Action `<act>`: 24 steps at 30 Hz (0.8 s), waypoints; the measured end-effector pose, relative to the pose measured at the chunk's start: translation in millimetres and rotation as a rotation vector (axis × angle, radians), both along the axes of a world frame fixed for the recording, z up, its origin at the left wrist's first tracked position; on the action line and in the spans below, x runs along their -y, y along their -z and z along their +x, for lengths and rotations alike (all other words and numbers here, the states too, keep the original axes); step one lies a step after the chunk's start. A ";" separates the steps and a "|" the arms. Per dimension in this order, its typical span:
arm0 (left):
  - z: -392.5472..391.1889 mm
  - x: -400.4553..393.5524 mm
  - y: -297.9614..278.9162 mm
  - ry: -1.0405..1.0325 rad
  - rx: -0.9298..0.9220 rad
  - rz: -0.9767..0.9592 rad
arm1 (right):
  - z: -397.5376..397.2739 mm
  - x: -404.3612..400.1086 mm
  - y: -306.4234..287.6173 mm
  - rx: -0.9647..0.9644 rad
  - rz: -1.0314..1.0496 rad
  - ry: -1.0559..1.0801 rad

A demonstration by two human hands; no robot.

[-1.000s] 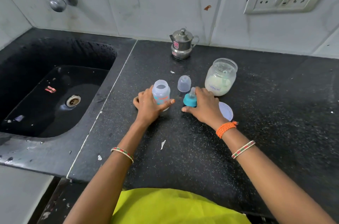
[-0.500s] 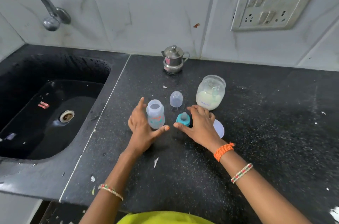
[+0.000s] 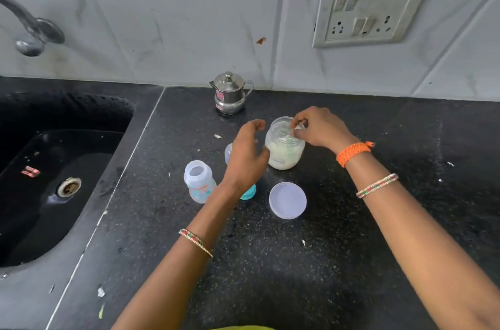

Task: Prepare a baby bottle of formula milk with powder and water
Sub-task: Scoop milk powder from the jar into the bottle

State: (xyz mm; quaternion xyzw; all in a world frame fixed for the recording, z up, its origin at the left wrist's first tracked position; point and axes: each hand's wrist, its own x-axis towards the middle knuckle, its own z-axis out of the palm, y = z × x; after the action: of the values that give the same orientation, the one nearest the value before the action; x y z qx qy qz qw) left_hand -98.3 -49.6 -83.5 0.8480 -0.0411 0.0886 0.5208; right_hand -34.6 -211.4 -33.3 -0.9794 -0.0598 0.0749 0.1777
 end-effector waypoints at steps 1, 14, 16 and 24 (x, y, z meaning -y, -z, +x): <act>4.4 0.6 3.6 -0.016 -0.042 0.004 | 4.4 -3.3 -1.5 -0.033 -0.049 -0.023; 10.7 -2.5 19.7 -0.029 -0.166 -0.053 | 16.7 -5.0 3.0 -0.024 -0.054 -0.075; 9.8 -1.4 18.6 -0.025 -0.177 -0.056 | 14.9 -3.7 1.9 0.010 -0.027 -0.066; 3.1 -4.9 18.9 -0.020 -0.199 -0.067 | 4.8 -0.4 -2.5 0.145 0.010 -0.050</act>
State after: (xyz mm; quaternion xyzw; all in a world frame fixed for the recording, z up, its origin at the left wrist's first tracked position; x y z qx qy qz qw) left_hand -95.2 -44.7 -102.4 0.8351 0.0222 0.0107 0.5495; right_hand -29.8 -210.9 -30.9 -0.9796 -0.0973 0.0079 0.1758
